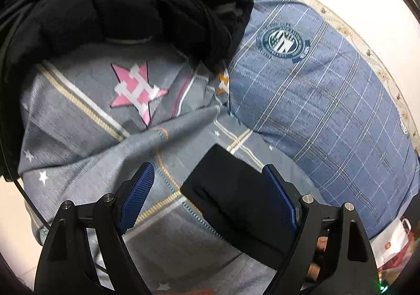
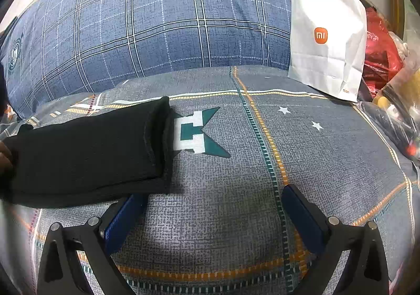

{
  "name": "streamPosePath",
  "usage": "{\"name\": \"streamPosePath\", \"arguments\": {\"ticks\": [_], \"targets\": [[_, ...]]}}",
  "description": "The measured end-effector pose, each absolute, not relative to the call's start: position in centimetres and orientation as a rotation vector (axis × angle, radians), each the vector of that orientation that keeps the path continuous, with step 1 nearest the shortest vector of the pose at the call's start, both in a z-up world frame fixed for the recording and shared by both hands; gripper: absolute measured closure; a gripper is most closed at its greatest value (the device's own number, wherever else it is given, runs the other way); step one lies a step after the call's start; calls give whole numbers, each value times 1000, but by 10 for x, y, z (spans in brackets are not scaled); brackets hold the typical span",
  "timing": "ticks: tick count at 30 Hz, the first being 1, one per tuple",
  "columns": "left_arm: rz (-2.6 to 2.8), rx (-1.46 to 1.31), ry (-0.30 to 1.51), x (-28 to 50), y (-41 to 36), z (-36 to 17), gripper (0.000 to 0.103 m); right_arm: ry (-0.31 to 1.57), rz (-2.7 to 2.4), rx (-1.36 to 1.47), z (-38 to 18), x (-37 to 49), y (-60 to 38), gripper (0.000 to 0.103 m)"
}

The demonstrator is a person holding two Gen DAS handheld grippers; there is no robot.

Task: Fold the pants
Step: 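Close the left gripper on the black pants' leg end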

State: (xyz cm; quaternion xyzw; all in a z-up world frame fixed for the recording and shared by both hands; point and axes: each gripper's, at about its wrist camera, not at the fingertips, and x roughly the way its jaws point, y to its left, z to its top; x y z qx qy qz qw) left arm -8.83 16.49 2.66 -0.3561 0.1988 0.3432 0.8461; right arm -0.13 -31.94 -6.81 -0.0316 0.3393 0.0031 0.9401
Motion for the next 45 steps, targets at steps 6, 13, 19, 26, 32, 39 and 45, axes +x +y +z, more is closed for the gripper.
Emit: {"name": "streamPosePath", "arguments": {"ticks": [6,13,19,26,32,39,45], "targets": [[711,-752,429,-87,160,26,19,693,6,-64,-68,-1,-319,0],[675,-757,478,-75,158,22,19,693,6,-64,-68,-1,-319,0],[682,-759,503,-68,161,18,19,693,6,-64,-68,-1,-319,0],[667,-777,521,-67,164,15,19,693,6,-64,-68,-1,-319,0],[634,-815,562,-63,169,7,19,693,7,-64,-68,-1,-319,0],[504,-839,644,-45,171,-4,19,685,16,-75,-69,-6,-316,0],[416,-884,699,-35,168,-14,19,685,18,-72,-69,-6,-316,0]]}}
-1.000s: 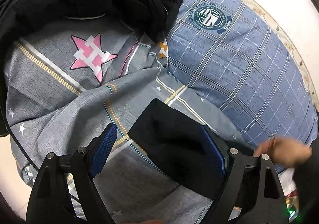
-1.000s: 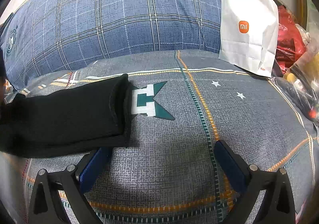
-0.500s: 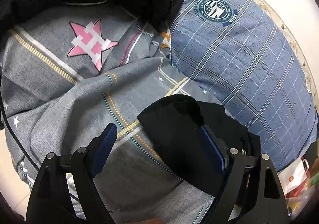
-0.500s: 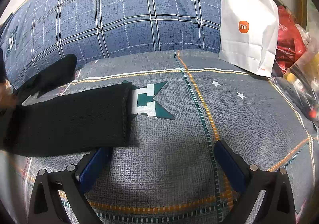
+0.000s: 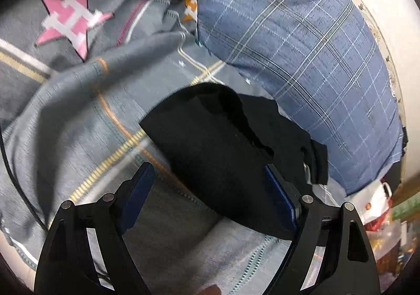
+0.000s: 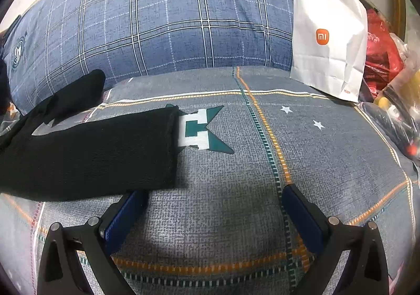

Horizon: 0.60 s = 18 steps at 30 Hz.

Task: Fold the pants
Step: 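Close the left gripper on the black pants' leg end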

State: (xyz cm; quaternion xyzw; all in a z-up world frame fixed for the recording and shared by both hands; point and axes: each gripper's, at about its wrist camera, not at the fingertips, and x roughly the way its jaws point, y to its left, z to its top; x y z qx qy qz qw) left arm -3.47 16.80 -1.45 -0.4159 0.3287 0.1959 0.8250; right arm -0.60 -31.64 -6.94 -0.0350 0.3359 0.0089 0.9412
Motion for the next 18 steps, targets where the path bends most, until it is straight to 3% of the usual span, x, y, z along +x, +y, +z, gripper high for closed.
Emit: {"name": "streamPosePath", "arguments": {"ticks": [9,10,11,14,15,18], "targets": [[284,-982,675,-39,182,-11,19,685,18,-71,-69,-6,-316,0],[279,-956,663,-40,185,-2,15,684,18,-71,-69,-6,-316,0],[269,-918,654,-41,188,6,1,691,17,-74,-69,-5,-315,0],[178,-788,677,-33,197,22,1,691,15,-68,-69,-4,-315,0],[159,-757,758,-29,204,20,1,688,16,-66,-70,-4,-315,0],[83,-837,827,-29,223,5,1,691,15,-68,-69,-4,-314,0]]}}
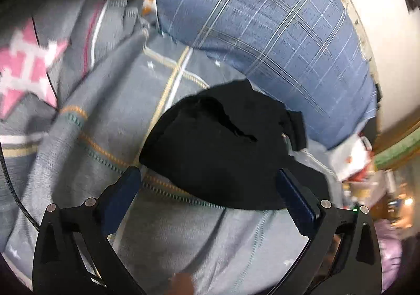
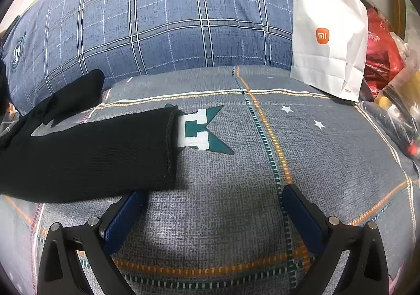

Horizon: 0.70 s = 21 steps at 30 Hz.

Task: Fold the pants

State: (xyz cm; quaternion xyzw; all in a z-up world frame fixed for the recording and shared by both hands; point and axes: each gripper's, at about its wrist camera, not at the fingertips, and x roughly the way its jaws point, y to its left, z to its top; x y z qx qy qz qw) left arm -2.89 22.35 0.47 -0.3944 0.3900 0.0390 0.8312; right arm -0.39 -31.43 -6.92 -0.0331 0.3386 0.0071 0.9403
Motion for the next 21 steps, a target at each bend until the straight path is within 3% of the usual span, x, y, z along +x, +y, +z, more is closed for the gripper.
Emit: {"name": "streamPosePath", "arguments": {"ticks": [6,16,18,20,21], "targets": [[-32,-1055,801,-25,236,-25,1,683,-14,-69,-70,-12,-309,0],[39,-1066,790,10,238,-53,1,702,16,-46,-72,-26,-304,0],[91,-1017,790,12,233,-50,10,713,18,-52,-72,-28,-302,0],[156,-933,816,12,226,-48,33,756,39,-24,-67,-24,-304,1],[174,-898,834,13,221,-47,39,749,56,48,-61,-25,-310,11]]}}
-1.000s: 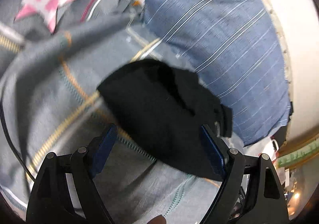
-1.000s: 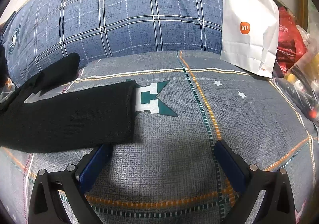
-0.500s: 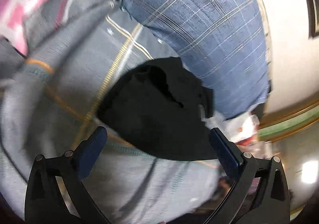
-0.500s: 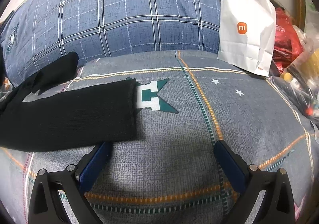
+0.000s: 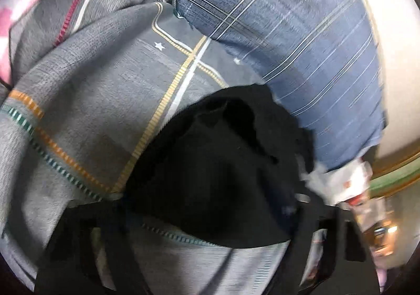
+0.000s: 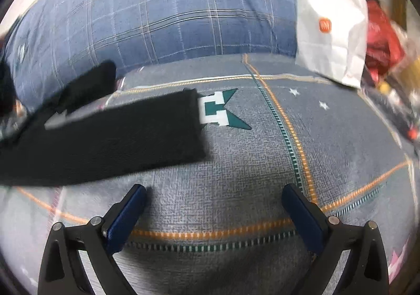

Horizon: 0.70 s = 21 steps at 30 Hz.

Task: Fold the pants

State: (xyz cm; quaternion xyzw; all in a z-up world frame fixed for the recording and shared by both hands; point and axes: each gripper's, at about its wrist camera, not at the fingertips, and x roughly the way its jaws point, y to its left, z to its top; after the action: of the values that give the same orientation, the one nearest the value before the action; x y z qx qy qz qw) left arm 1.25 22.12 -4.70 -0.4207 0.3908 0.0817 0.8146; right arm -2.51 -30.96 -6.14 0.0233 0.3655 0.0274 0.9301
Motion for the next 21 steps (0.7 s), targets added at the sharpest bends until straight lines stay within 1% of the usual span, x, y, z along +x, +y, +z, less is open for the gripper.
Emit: {"name": "streamPosePath", "arguments": {"ticks": [1,2,3,4,5,8,11,13,17,18,20,21], "targets": [[179,-879,849,13,218,-47,49,723,98,137,-56,-28,-316,30],[181,-867,858,13,216,-47,55,694,180,292,-50,-30,-327,34],[186,-855,869,14,215,-48,57,676,233,418,-47,-31,-336,34],[191,-837,876,13,214,-48,62,647,284,588,-46,-33,-348,34],[196,-825,877,14,214,-47,67,632,314,679,-47,-32,-353,34],[189,-800,880,16,210,-46,67,637,385,913,-61,-25,-361,34],[182,-778,887,19,205,-45,67,677,305,1015,-75,-21,-363,34],[188,-758,892,21,201,-43,67,698,237,1041,-81,-19,-365,41],[209,-728,884,25,196,-39,67,684,236,1033,-77,-7,-361,41],[215,-724,888,26,196,-39,67,681,236,1010,-76,-4,-358,43],[225,-722,900,26,196,-40,67,680,221,1002,-77,0,-356,63],[219,-730,896,25,197,-39,76,688,224,1024,-83,2,-357,85]]}}
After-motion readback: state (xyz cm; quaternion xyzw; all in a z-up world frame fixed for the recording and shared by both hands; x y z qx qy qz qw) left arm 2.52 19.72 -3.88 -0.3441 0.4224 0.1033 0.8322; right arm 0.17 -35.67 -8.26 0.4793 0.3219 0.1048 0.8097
